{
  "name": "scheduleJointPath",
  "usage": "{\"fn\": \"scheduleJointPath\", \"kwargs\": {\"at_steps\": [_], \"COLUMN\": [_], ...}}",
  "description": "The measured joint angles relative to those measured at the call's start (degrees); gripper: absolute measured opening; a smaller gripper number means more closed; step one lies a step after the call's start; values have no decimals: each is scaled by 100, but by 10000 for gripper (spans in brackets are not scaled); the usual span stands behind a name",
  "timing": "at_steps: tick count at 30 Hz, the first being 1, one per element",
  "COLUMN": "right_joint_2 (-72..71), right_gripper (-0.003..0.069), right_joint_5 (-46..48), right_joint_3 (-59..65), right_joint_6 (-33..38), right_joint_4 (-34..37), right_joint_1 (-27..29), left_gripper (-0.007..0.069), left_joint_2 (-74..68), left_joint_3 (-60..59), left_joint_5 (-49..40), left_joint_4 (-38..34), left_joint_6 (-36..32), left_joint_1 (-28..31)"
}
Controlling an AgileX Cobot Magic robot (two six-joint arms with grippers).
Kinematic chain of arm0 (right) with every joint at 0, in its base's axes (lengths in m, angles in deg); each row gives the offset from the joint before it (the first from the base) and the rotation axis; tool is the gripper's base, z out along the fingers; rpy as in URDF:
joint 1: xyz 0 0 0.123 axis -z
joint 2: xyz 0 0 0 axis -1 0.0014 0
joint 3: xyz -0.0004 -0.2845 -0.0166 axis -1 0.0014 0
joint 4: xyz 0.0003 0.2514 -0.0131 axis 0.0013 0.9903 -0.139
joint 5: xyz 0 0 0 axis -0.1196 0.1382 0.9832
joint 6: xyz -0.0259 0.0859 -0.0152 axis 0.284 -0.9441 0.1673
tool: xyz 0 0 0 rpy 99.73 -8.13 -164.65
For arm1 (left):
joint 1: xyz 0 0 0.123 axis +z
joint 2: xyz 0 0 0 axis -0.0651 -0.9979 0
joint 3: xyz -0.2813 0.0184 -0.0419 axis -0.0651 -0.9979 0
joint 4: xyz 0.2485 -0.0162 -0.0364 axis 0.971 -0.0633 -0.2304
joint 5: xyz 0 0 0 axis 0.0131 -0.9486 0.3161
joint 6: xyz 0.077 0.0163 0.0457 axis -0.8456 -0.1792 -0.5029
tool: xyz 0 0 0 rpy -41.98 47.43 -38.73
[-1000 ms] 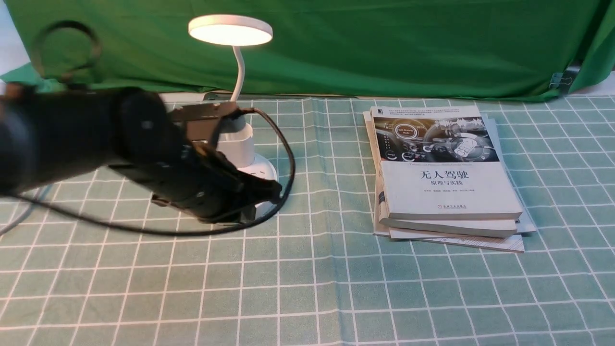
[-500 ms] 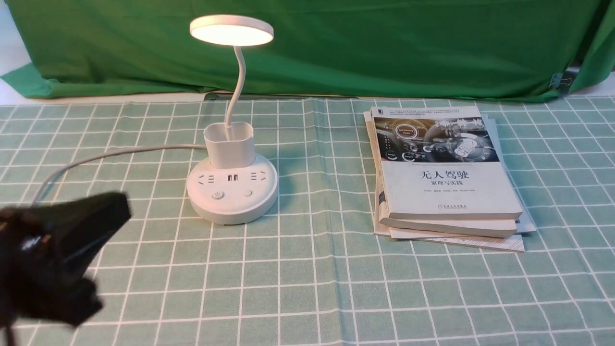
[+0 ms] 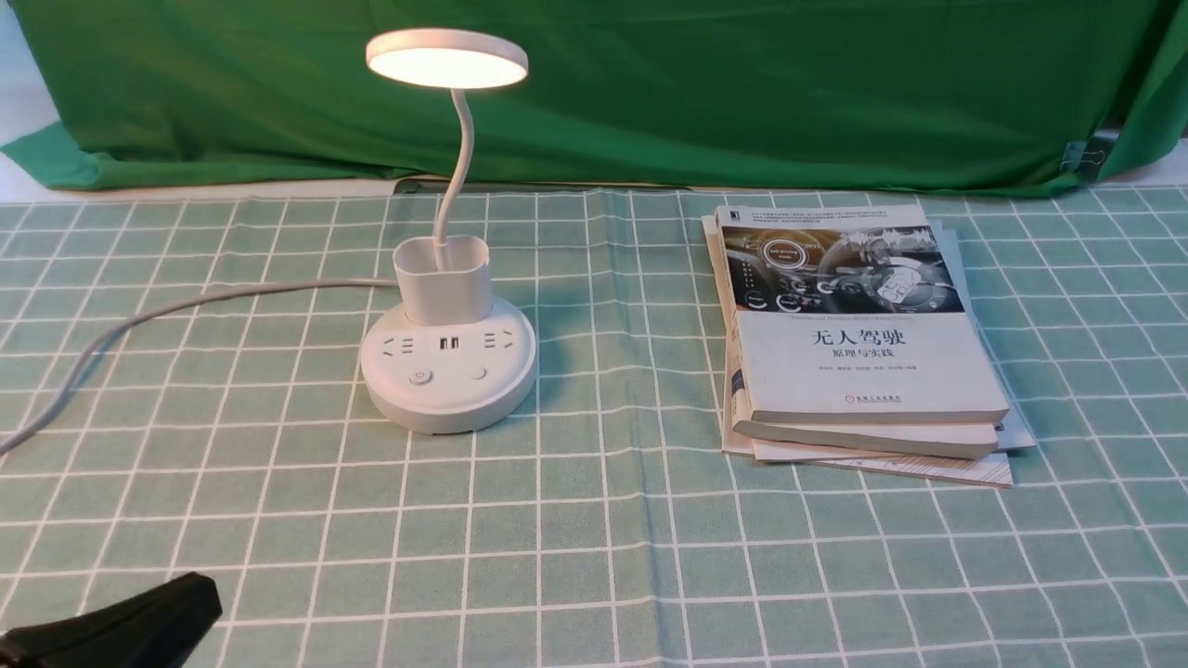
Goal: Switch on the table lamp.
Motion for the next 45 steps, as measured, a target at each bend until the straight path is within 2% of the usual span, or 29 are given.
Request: {"fn": "scheduleJointPath", "kwargs": {"at_steps": [2,7,8,11,14,17,26,45], "right_joint_2": [0,0,0,0,0,0,0,0], "right_gripper": [238,238,238,238,238,238,238,238], "right_joint_5": [0,0,0,0,0,0,-2,-6], "right_joint_3": [0,0,0,0,0,0,0,0], "right_joint_6": [0,0,0,0,0,0,-2,-7], "right_joint_4": [0,0,0,0,0,0,0,0], "right_joint_1": [0,0,0,0,0,0,0,0], "left_gripper": [1,1,1,1,1,1,1,1], "left_joint_2": [6,245,255,477,751,1122,1362,1372], "left_joint_3": [-78,-698,-707,-738,-742,-742,-748,-748], "left_joint_5": [354,2263,2307,2491,2297,1680,-140,-190], "left_joint_4": [319,883,902,1329,1819,1960,1934,1792], "left_joint_6": [42,85,112,508,1027,1425,1563,1568], "left_joint_1": [0,254,283,917,1383,1703,1824,1824]}}
